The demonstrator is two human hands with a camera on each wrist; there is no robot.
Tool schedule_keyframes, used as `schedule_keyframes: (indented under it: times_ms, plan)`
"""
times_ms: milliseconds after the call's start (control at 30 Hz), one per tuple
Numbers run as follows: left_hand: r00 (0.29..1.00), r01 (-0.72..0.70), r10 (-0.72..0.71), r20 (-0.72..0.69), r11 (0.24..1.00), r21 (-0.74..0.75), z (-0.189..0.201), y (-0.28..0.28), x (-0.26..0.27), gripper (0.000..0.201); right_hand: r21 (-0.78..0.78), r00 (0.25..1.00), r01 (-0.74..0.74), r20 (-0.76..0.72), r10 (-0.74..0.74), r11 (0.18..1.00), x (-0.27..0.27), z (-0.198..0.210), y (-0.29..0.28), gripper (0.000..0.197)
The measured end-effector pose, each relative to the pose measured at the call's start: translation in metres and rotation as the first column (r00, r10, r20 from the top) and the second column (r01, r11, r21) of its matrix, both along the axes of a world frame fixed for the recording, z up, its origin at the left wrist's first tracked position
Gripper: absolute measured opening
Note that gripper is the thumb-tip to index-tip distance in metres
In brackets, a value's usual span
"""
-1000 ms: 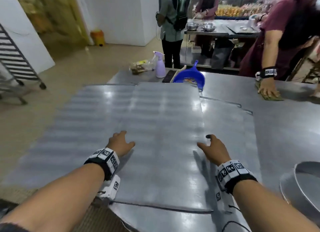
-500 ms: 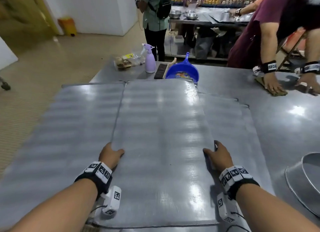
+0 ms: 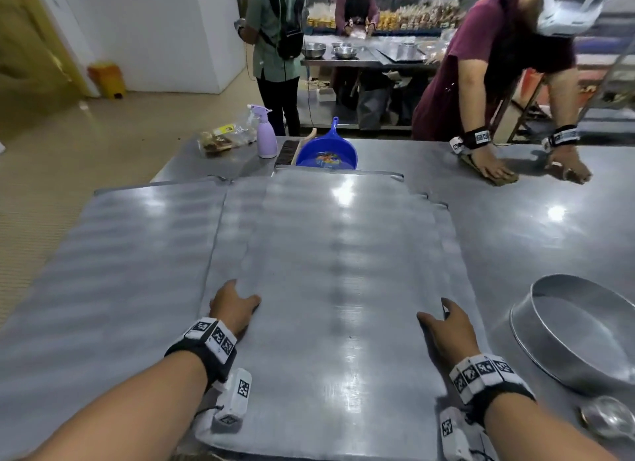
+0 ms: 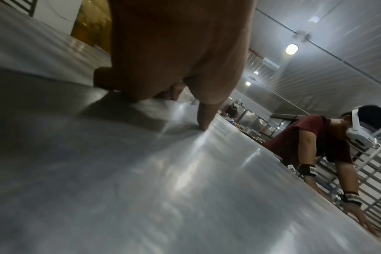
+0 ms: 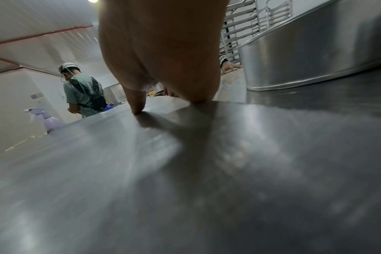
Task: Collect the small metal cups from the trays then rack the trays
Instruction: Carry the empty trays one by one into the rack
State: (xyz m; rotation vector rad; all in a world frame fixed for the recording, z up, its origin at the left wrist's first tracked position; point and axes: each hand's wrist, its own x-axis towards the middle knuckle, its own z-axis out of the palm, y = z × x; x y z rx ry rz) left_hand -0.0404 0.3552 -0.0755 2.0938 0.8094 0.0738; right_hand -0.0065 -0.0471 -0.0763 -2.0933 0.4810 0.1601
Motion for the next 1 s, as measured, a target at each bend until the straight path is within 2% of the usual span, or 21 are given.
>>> schedule_keyframes:
  times_ms: [167,333,433,600,733,833,900,1000]
  plan:
    - [0.999,0.049,-0.052,-0.016,0.990,-0.136,-0.025,-0.012,0.003,0.059,-0.024,0.999,0.019,-0.036,-0.020,1.000,-0.013,-0.003,-0.027,0.075]
    - [0.997,0.079,-0.082,-0.014,0.985,-0.156,-0.023,-0.024,-0.003,0.043,-0.104,0.999,0.007,-0.038,-0.011,0.995,-0.015,-0.001,-0.036,0.056]
    - [0.990,0.128,-0.135,-0.042,0.982,-0.142,-0.021,-0.028,0.001,0.040,-0.158,0.998,-0.022,-0.057,0.013,0.987,-0.016,-0.003,-0.041,0.061]
    - [0.976,0.166,-0.173,-0.132,0.984,-0.061,-0.027,-0.026,0.006,0.056,-0.207,0.997,-0.029,-0.080,0.013,0.978,-0.014,-0.011,-0.046,0.061]
    - [0.969,0.145,-0.136,-0.209,0.989,0.032,-0.018,-0.032,0.004,0.057,-0.166,0.991,0.017,-0.128,-0.038,0.986,-0.010,-0.016,-0.046,0.074]
    - [0.969,0.154,-0.153,-0.195,0.988,-0.010,-0.016,-0.031,0.006,0.063,-0.141,0.993,0.013,-0.113,-0.029,0.990,-0.004,-0.021,-0.048,0.077]
    - [0.974,0.151,-0.157,-0.163,0.987,-0.049,-0.023,-0.024,0.013,0.076,-0.129,0.995,0.015,-0.096,-0.027,0.992,-0.001,-0.021,-0.048,0.078]
    - [0.974,0.158,-0.170,-0.150,0.984,-0.087,-0.050,-0.006,0.030,0.080,-0.095,0.996,0.017,-0.087,-0.025,0.995,0.005,-0.020,-0.048,0.077]
